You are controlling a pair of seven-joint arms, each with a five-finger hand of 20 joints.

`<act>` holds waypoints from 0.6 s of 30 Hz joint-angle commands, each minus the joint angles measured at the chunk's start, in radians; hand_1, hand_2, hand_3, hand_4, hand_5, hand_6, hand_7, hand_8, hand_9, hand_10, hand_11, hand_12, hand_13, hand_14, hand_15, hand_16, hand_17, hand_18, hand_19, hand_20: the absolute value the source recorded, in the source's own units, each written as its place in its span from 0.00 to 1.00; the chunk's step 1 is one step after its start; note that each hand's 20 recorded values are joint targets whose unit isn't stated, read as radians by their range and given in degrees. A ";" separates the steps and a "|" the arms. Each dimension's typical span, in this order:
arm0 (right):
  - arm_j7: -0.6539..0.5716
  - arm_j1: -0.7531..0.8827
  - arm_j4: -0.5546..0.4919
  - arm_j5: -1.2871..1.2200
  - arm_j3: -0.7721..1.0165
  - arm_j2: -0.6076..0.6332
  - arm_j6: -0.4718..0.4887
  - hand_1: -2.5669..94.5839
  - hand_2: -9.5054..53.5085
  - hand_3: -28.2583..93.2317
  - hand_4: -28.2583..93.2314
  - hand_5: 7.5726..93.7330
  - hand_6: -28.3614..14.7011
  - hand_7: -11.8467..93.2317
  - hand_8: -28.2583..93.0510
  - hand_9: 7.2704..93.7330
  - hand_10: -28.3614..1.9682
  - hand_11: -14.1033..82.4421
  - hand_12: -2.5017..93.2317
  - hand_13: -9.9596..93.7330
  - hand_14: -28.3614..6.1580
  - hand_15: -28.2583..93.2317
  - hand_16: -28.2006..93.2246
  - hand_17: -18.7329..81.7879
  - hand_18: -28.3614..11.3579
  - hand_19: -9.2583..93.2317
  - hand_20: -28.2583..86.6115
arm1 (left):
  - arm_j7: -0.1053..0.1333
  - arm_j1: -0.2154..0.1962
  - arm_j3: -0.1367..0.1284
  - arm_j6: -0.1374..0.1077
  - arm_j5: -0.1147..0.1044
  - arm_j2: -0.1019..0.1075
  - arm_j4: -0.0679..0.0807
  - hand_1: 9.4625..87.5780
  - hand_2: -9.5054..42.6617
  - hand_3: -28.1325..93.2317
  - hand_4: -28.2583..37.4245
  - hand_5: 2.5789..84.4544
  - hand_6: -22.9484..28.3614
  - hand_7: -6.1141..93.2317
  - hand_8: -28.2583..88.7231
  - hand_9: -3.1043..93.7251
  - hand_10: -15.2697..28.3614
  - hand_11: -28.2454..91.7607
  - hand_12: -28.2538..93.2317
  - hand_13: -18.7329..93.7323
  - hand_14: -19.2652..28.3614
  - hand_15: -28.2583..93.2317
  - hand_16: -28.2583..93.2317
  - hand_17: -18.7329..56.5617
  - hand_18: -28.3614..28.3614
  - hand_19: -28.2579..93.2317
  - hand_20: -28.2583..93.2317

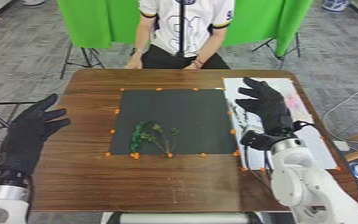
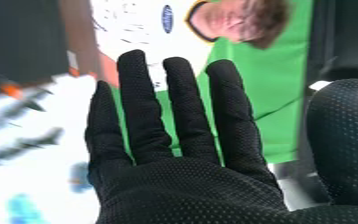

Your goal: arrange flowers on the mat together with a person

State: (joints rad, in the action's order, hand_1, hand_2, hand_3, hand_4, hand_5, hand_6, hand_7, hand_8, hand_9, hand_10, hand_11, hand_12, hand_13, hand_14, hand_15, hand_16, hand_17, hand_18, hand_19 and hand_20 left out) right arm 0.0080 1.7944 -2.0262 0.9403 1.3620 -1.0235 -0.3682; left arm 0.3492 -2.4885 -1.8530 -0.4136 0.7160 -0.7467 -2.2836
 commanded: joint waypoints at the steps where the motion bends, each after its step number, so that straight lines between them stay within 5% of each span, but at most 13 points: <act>1: 0.010 0.081 -0.015 -0.018 0.049 -0.003 0.035 0.20 0.27 0.84 0.02 0.44 0.64 0.27 0.13 0.45 0.40 0.31 0.17 0.41 0.18 0.63 0.30 0.20 0.10 0.55 0.41 | -0.016 0.029 0.055 -0.020 0.009 -0.022 0.010 0.16 0.28 0.89 0.00 0.36 0.54 0.24 0.14 0.34 0.74 0.50 0.31 0.35 0.91 0.71 0.13 0.14 0.91 0.66 0.30; 11: 0.027 0.114 -0.023 -0.037 0.082 -0.006 0.037 0.20 0.27 0.84 0.01 0.45 0.64 0.27 0.13 0.46 0.39 0.31 0.17 0.42 0.18 0.63 0.31 0.20 0.10 0.55 0.42 | -0.027 0.033 0.055 -0.014 0.012 -0.022 0.011 0.17 0.28 0.89 0.00 0.36 0.55 0.24 0.14 0.35 0.75 0.50 0.31 0.36 0.92 0.72 0.14 0.14 0.91 0.66 0.30; 18: 0.037 0.112 -0.020 -0.052 0.086 -0.007 0.051 0.20 0.27 0.85 0.01 0.45 0.64 0.27 0.12 0.46 0.39 0.31 0.17 0.43 0.18 0.64 0.31 0.20 0.10 0.54 0.43 | -0.015 0.031 0.061 -0.023 -0.003 -0.017 0.010 0.17 0.28 0.89 0.00 0.36 0.56 0.24 0.14 0.35 0.75 0.51 0.31 0.36 0.92 0.72 0.14 0.14 0.91 0.66 0.30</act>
State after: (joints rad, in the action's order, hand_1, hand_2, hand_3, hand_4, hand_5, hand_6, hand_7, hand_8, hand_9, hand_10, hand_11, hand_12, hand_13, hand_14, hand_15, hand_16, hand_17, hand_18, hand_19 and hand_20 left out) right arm 0.0285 1.8997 -2.0384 0.8985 1.4406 -1.0256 -0.3321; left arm 0.3379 -2.4507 -1.7985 -0.4217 0.7262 -0.7584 -2.2783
